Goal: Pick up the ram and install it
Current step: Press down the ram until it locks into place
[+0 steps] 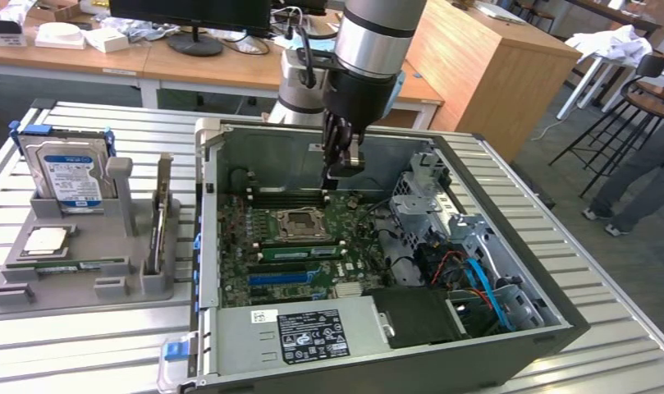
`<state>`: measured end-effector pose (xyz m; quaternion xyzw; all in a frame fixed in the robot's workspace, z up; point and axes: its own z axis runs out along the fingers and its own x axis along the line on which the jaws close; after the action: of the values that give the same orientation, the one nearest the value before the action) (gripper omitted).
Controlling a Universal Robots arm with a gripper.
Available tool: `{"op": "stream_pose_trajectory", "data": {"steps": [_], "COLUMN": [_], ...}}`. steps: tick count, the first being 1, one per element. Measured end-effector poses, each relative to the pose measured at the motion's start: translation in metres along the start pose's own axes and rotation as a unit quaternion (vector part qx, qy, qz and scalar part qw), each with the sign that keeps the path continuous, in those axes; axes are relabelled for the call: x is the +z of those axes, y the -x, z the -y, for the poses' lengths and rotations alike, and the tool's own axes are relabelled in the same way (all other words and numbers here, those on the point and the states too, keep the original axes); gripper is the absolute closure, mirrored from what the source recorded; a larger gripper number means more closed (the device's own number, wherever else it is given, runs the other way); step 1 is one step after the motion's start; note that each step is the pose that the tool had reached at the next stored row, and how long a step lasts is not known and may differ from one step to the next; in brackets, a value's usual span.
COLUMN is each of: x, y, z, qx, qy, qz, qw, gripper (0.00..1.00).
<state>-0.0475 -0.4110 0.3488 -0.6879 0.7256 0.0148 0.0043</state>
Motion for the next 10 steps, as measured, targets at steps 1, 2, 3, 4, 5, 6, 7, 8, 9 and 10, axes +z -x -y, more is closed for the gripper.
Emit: {"op": "stream_pose_trajectory", "data": {"steps": [1,2,3,4,5,6,7,8,9,10], "x": [0.0000,-0.0001,0.0000,0.0000,0.0001,0.0001,0.0002,0.0002,0.0002,0.0002], "y": [0.0000,0.0000,0.0000,0.0000,0.0000,0.0000,0.0000,0.0000,0.0000,0.0000], "z": [0.0000,0.0000,0.0000,0.0000,0.0000,0.0000,0.0000,0.0000,0.0000,0.0000], "qx": [0.004,0.009,0.016,0.024,0.032,0.041,0.050,0.058,0.067,0.076], "qy": [-0.0001,-0.0002,-0.0004,-0.0006,-0.0008,-0.0010,-0.0013,-0.0015,-0.0018,-0.0020], "qz": [0.0000,0.0000,0.0002,0.0003,0.0004,0.0006,0.0007,0.0009,0.0010,0.0011], "qw": [1.0000,1.0000,0.9999,0.9997,0.9995,0.9992,0.9988,0.9983,0.9977,0.9971], "gripper": [0.90,0.90,0.90,0.90,0.90,0.90,0.90,0.90,0.90,0.90]}}
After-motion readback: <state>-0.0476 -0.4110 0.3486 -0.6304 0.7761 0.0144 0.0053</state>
